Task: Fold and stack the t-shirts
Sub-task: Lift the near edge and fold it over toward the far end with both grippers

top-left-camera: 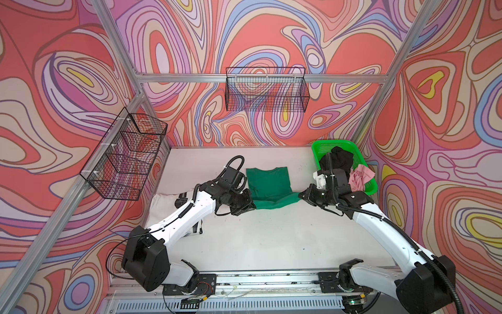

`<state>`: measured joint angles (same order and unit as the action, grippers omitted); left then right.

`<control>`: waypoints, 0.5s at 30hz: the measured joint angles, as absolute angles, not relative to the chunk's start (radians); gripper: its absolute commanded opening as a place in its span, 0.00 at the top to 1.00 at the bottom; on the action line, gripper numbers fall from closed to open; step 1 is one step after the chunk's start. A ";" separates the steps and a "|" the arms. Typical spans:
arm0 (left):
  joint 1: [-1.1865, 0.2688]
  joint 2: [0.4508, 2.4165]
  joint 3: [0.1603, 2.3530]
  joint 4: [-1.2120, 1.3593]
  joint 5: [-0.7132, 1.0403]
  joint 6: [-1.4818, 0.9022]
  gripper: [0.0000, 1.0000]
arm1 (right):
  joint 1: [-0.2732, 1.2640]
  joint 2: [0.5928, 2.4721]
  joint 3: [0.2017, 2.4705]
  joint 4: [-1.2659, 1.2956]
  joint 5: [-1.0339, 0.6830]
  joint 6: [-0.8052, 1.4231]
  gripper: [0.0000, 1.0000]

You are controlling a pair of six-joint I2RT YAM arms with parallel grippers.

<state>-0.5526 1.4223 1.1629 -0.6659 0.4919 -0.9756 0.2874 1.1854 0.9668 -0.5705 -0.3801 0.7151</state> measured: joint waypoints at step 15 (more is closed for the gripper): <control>-0.469 1.587 1.345 -0.701 0.529 -0.942 1.00 | 0.278 1.386 1.149 -0.556 -0.367 0.685 1.00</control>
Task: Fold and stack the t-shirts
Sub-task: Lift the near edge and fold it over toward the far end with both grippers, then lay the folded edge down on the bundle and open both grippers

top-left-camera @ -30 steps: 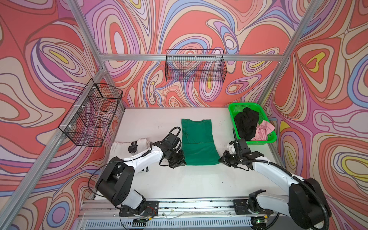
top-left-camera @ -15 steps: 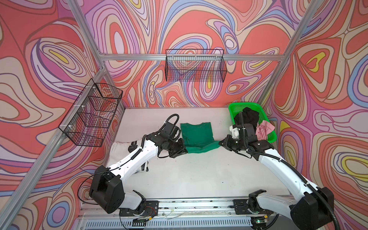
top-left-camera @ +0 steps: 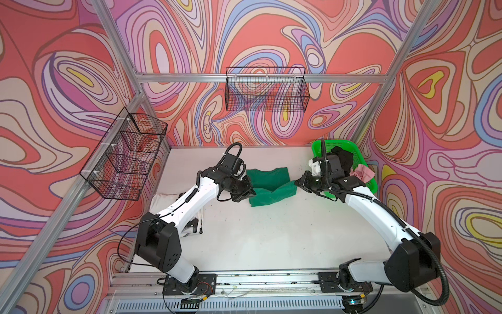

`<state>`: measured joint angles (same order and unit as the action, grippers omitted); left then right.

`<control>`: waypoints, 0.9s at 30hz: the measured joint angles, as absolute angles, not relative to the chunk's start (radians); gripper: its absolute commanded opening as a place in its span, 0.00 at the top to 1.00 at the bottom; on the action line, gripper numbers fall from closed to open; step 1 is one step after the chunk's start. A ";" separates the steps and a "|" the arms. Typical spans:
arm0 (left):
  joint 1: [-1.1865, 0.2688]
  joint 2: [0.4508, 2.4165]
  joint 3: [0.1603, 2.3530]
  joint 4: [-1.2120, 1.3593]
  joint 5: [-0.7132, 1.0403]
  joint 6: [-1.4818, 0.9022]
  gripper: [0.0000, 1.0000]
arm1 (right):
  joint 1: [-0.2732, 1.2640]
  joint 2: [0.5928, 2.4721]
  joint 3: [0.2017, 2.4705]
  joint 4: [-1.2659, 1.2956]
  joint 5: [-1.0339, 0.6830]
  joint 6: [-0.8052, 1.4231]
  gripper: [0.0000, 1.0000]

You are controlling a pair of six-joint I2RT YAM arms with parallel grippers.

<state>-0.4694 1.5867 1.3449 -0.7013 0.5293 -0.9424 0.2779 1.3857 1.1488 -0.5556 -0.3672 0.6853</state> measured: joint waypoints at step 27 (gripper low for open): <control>-0.376 1.890 1.602 -0.746 0.627 -0.918 1.00 | 0.202 1.734 1.357 -0.405 -0.423 0.706 1.00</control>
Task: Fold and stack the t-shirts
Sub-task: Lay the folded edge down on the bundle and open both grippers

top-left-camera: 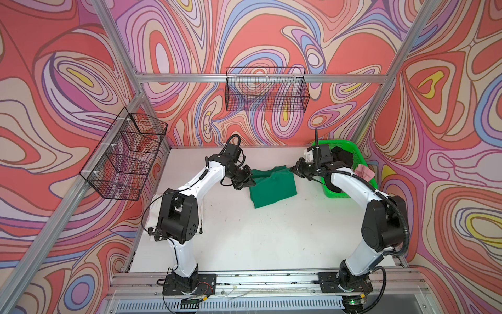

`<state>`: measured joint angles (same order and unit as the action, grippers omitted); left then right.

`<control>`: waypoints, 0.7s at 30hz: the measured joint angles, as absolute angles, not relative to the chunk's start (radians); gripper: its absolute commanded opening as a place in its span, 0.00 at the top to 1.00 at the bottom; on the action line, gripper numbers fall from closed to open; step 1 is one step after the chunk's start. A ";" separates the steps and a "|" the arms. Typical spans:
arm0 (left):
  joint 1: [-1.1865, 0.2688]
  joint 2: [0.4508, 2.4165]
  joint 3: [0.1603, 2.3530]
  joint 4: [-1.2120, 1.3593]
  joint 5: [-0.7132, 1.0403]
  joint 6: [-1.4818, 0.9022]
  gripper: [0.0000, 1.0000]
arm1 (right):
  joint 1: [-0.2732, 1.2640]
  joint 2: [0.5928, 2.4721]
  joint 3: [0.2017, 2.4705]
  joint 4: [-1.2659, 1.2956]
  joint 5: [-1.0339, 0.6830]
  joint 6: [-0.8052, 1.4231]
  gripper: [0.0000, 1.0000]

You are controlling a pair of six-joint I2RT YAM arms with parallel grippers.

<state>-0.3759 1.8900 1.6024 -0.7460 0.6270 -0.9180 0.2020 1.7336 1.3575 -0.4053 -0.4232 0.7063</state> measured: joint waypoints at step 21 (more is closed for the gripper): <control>-0.296 2.089 1.734 -0.729 0.690 -0.965 1.00 | 0.189 2.016 1.589 -0.369 -0.446 0.750 1.00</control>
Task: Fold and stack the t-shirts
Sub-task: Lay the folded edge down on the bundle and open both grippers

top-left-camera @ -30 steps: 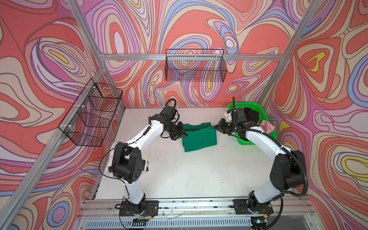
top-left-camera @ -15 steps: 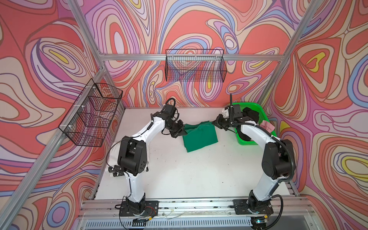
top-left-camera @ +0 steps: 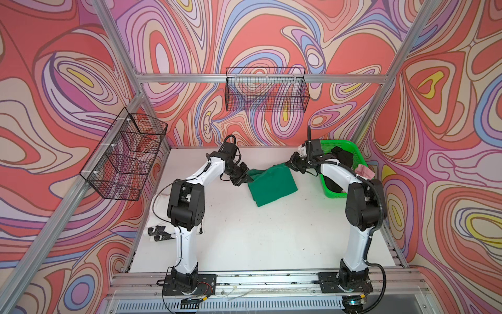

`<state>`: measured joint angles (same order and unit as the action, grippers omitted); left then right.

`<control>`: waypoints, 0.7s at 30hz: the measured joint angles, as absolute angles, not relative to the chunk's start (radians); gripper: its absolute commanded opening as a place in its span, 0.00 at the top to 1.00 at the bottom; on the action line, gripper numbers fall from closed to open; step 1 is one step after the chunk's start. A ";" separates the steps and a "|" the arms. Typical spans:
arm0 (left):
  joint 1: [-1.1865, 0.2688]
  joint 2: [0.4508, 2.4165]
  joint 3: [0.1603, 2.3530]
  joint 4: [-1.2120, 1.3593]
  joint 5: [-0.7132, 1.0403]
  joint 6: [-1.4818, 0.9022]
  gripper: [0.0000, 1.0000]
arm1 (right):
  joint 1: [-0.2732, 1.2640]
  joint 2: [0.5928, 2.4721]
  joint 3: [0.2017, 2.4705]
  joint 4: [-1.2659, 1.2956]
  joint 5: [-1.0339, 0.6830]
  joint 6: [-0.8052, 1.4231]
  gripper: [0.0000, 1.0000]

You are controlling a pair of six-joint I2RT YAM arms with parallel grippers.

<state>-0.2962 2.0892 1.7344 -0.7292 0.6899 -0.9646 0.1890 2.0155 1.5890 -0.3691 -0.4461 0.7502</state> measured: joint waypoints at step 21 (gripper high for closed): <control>-0.225 2.378 2.051 -0.747 0.725 -0.989 1.00 | 0.182 2.326 1.949 -0.424 -0.452 0.768 1.00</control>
